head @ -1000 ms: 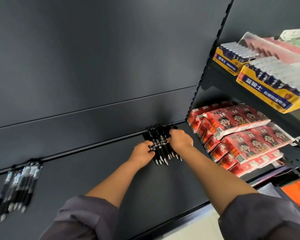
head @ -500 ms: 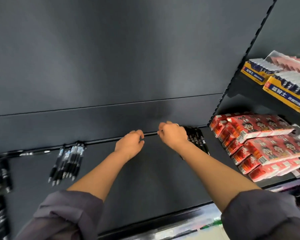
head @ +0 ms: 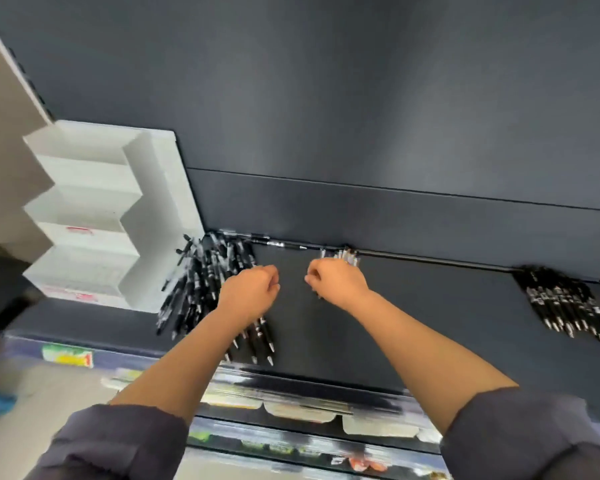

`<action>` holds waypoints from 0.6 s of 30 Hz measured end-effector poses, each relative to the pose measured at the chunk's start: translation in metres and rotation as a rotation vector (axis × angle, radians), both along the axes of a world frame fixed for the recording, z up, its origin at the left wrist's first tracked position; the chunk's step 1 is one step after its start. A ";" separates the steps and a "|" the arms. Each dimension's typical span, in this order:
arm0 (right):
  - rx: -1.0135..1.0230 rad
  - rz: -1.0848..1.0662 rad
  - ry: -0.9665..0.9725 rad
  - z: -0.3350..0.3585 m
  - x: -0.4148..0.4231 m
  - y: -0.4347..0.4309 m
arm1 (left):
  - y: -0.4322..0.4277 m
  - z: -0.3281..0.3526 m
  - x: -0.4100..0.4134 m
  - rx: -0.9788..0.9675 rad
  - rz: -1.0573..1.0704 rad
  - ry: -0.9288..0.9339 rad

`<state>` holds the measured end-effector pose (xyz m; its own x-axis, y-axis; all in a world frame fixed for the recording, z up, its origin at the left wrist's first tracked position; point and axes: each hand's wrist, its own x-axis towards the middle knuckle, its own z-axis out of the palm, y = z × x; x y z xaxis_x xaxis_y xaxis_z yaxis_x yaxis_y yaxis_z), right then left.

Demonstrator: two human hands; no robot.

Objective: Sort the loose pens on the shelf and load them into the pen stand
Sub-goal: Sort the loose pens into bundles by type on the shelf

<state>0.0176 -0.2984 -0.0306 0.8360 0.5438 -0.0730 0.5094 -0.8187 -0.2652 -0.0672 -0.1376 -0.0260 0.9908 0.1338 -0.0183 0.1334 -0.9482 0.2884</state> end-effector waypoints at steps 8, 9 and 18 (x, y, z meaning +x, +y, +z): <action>-0.023 0.062 0.175 -0.011 -0.005 0.074 | 0.075 -0.019 -0.034 -0.091 0.169 0.070; -0.012 0.067 0.193 -0.012 -0.002 0.081 | 0.080 -0.020 -0.033 -0.099 0.181 0.075; 0.103 -0.046 0.308 -0.027 0.034 0.150 | 0.116 -0.027 -0.013 -0.157 0.320 0.122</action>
